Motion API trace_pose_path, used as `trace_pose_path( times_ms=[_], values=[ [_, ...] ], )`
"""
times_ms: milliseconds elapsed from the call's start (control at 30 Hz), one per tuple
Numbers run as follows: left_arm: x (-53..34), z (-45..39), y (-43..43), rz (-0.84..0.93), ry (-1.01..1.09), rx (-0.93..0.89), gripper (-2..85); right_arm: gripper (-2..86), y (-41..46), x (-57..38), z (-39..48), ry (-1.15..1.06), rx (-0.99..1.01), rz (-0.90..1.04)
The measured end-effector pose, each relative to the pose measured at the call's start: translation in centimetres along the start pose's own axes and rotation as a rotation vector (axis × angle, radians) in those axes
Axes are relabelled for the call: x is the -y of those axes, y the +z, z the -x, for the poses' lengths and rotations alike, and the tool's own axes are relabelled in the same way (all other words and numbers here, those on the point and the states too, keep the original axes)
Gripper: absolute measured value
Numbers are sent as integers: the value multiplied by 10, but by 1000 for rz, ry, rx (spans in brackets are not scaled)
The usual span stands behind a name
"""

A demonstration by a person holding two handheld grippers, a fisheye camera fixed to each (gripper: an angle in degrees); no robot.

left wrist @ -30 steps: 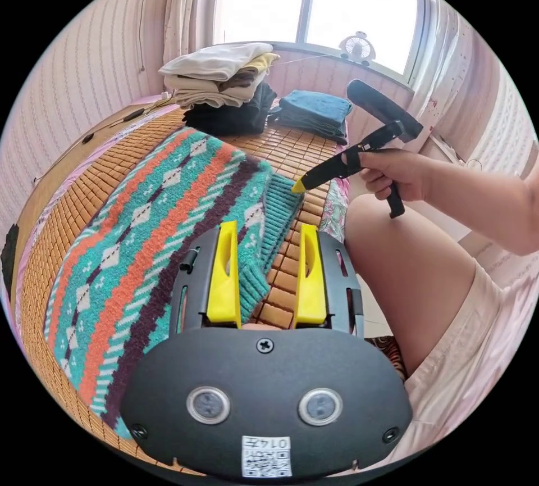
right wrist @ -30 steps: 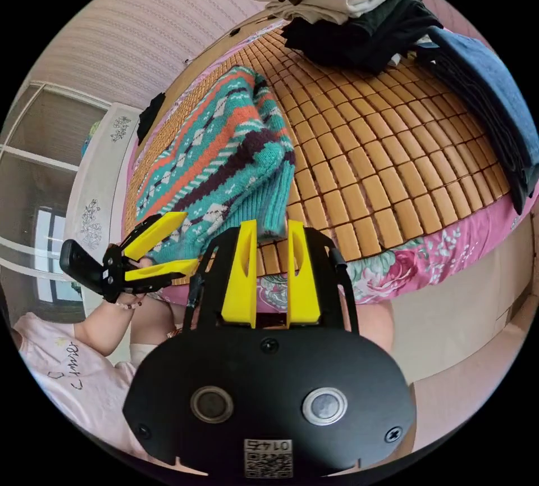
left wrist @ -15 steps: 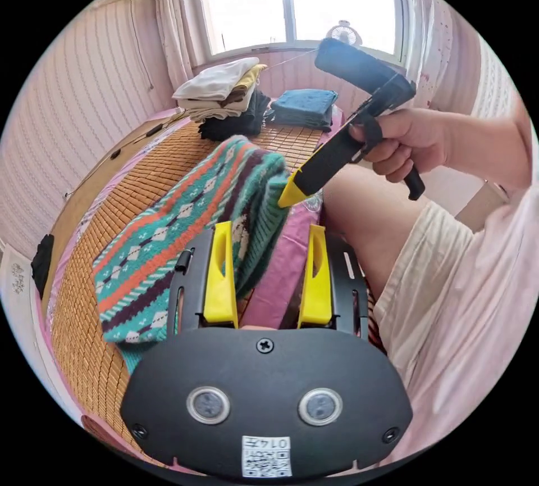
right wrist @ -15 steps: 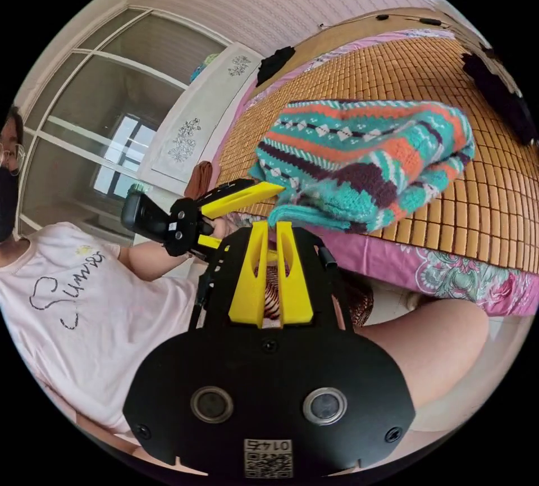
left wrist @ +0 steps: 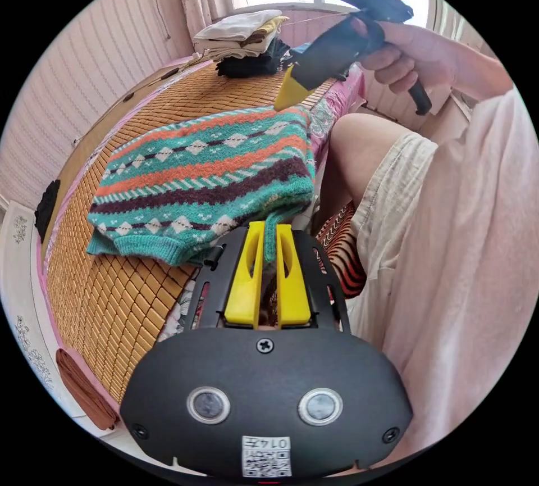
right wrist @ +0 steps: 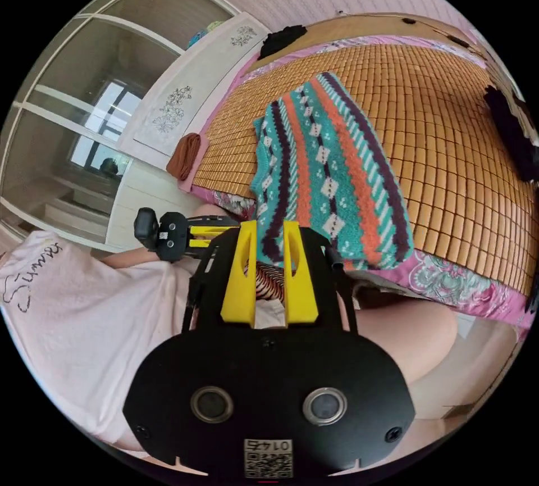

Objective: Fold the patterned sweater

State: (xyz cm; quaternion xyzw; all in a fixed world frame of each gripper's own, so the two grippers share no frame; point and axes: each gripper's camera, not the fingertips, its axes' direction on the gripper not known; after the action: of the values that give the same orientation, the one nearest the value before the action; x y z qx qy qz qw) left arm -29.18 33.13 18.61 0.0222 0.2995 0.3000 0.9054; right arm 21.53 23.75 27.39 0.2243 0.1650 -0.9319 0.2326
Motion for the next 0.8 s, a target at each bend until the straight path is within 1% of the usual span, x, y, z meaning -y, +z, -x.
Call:
trace_pose_path(
  times_ms=[33,100,167,233,300,333,400,500,567,633,700,800],
  values=[
    [1,4,-3,-5,-16,-12,31,170,-7,-3,-12,49,-48,-32],
    [7,15,-18,-30,-54,-47,27,186,-22,-13,-52,176,-225,-92],
    [11,21,-29,-42,-61,-68,27,189,-23,-19,-80,250,-275,-92],
    [14,28,-40,-49,-55,-84,27,185,-18,-27,-107,341,-262,-75],
    [18,39,-58,-67,-50,-103,28,165,-13,-38,-132,430,-93,-106],
    [19,42,-62,-69,-52,-104,28,159,-12,-40,-135,436,-46,-120],
    [22,57,-81,-88,-66,-106,28,119,-12,-44,-144,471,125,-155],
    [24,73,-103,-110,-79,-112,32,77,-15,-42,-142,466,160,-131],
    [25,79,-116,-123,-74,-117,34,69,-23,-40,-137,447,181,-146],
    [26,87,-134,-158,-90,-137,34,63,-34,-41,-131,425,199,-182],
    [30,103,-165,-233,-169,-200,35,59,-54,-46,-121,397,231,-256],
    [34,121,-205,-332,-208,-287,35,57,-83,-57,-106,361,273,-332]
  ],
)
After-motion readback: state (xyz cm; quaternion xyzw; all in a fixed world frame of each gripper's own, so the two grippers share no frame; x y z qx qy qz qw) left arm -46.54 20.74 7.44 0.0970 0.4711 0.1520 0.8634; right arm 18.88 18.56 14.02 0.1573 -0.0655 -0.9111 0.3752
